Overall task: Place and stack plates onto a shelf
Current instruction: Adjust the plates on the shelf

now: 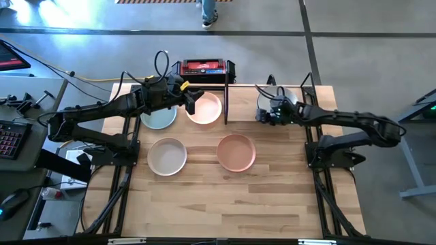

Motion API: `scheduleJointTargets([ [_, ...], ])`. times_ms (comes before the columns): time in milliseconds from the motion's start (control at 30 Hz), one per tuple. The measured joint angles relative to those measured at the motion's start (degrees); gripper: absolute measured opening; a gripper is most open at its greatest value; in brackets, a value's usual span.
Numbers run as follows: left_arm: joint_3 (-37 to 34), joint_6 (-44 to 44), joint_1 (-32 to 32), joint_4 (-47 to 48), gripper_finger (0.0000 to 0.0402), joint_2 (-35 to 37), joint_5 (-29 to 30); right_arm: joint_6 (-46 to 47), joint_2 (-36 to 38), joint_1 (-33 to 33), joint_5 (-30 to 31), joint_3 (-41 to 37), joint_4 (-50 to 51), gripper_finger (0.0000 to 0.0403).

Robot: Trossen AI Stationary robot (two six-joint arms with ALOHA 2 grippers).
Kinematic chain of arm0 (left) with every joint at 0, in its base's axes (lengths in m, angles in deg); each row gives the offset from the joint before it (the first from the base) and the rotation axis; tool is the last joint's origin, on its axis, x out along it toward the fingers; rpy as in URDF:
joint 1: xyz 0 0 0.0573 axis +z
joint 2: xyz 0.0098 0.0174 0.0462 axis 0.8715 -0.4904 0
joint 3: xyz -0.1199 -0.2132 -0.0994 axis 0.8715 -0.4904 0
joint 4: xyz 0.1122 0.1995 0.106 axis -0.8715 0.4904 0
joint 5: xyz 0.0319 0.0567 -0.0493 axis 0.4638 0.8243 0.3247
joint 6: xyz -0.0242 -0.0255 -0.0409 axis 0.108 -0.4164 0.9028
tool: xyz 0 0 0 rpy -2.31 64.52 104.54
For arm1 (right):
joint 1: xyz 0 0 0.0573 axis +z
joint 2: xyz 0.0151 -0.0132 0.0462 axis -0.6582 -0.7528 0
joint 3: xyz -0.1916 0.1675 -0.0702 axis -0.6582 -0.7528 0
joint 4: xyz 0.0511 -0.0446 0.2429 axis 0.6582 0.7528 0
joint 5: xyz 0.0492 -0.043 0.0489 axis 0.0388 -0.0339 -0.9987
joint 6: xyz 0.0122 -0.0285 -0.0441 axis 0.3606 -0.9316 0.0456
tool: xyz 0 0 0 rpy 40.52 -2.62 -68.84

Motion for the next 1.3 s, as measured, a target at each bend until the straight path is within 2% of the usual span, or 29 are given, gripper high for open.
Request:
scheduleJointTargets([
  [267,0.0,0.0,0.0,-0.1,0.0127,0.0,0.0,0.3,-0.9,-1.0,3.3,0.0,0.3,0.0133],
  [900,0.0,0.0,0.0,-0.1,0.0127,0.0,0.0,0.2,-0.8,-4.3,3.9,0.0,5.4,0.0133],
  [1300,0.0,0.0,0.0,0.1,0.0127,0.0,0.0,0.2,2.7,-7.0,5.4,0.0,11.0,0.0133],
])
